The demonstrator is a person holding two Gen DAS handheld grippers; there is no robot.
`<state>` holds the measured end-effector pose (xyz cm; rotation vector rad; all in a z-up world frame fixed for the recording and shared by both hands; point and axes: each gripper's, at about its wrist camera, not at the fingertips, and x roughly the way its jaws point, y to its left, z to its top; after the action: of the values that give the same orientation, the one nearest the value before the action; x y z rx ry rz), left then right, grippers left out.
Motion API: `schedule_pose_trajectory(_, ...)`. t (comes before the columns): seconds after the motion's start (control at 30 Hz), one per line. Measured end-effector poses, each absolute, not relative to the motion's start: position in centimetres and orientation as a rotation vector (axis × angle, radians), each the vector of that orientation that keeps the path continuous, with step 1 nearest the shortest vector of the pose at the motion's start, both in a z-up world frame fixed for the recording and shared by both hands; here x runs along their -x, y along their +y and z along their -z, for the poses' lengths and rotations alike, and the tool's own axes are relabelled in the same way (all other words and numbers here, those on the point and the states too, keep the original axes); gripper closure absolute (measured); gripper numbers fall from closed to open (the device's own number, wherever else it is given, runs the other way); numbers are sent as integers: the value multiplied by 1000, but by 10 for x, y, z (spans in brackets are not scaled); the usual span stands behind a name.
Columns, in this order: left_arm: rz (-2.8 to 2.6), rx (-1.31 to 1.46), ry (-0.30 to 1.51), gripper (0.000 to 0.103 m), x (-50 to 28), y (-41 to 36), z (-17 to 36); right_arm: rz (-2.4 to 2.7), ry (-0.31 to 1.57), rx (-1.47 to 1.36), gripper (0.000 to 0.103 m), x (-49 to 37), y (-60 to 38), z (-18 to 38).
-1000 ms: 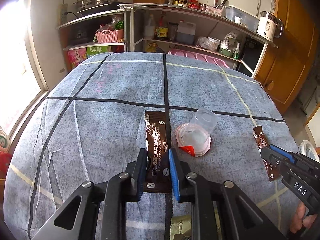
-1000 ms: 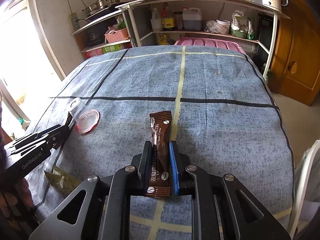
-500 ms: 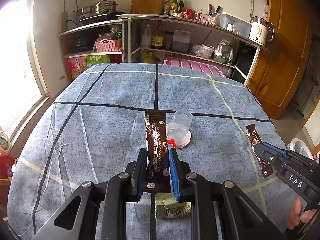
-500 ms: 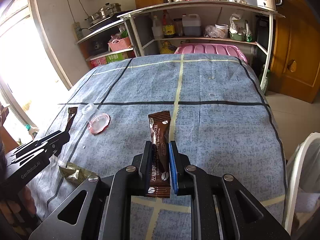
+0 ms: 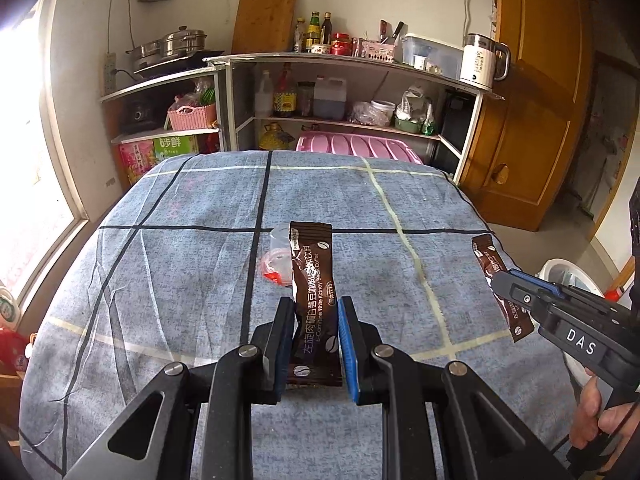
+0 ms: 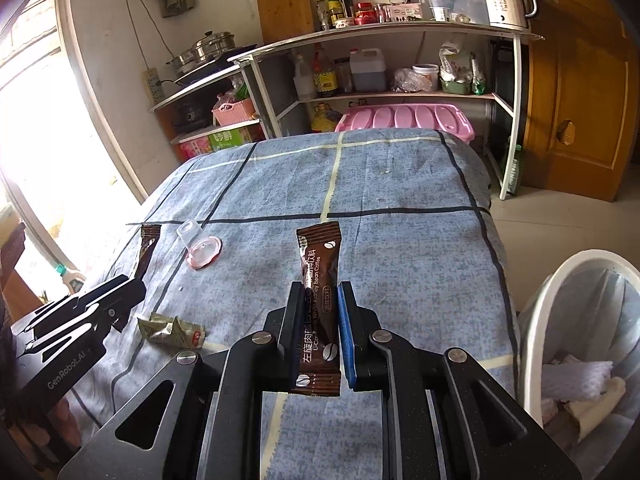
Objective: Collect trash
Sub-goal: 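Carry both brown chocolate wrappers over the white bin and open both grippers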
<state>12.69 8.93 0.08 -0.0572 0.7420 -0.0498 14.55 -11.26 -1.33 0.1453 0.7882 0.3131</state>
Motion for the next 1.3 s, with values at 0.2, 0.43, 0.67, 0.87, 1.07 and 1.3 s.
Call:
schedule_pose_trajectory(0.2,101,40,728,80,-117,65,-8,-293,764,-160,86,-132,-132,3)
schedule_pose_trajectory(0.43,158,18,713,80,-110,36,-15,-265,740,-186,86,-116,-154,-4)
schedule_pose_trajectory(0.67,215,-7,697,80,-102,4,-21,-226,716,-208,86,-102,-183,-11)
schedule_pose_trajectory(0.87,282,-25,685,80,-99,-30,-26,-172,690,-233,86,-89,-216,-18)
schedule_pose_trajectory(1.07,360,-63,687,80,-99,-75,-25,-96,679,-252,86,-78,-257,-19)
schedule_pose_trajectory(1.3,473,-82,711,80,-100,-131,-15,2,708,-267,86,-69,-302,-10)
